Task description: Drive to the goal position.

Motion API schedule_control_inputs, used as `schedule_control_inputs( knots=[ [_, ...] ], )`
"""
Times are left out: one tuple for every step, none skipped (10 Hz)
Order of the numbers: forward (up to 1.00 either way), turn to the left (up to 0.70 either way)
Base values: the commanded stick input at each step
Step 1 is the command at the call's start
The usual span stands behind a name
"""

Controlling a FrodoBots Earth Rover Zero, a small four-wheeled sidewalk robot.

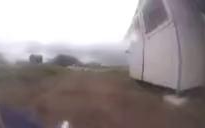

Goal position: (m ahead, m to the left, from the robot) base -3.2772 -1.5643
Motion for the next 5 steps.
schedule_control_inputs(
  knots=[
    [0.7, 0.0],
    [0.7, 0.0],
    [0.7, 0.0],
    [0.7, 0.0],
    [0.7, 0.0]
  ],
)
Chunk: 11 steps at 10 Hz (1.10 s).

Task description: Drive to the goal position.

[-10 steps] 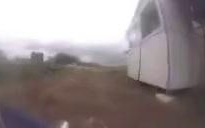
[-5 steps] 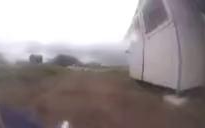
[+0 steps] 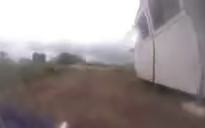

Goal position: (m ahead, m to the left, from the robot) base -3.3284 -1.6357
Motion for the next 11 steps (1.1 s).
schedule_control_inputs(
  knots=[
    [0.7, 0.0],
    [0.7, 0.0],
    [0.7, 0.0],
    [0.7, 0.0],
    [0.7, 0.0],
    [0.7, 0.0],
    [0.7, 0.0],
    [0.7, 0.0],
    [0.7, 0.0],
    [0.7, 0.0],
    [0.7, 0.0]
  ],
)
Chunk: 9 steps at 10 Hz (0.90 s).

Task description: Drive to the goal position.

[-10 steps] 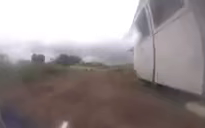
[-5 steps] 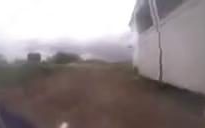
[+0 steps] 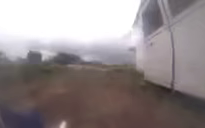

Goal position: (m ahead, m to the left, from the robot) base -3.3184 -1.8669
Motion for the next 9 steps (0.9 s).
schedule_control_inputs(
  knots=[
    [0.7, 0.0],
    [0.7, 0.0],
    [0.7, 0.0],
    [0.7, 0.0],
    [0.7, 0.0],
    [0.7, 0.0],
    [0.7, 0.0],
    [0.7, 0.0],
    [0.7, 0.0]
  ],
)
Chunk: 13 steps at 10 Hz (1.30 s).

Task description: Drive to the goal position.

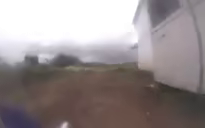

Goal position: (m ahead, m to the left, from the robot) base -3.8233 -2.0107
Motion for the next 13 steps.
schedule_control_inputs(
  knots=[
    [0.7, 0.0],
    [0.7, 0.0],
    [0.7, 0.0],
    [0.7, 0.0],
    [0.7, 0.0],
    [0.7, 0.02],
    [0.7, 0.33],
    [0.7, 0.35],
    [0.7, 0.35],
    [0.7, 0.35],
    [0.7, 0.35],
    [0.7, 0.35],
    [0.7, 0.35]
  ],
)
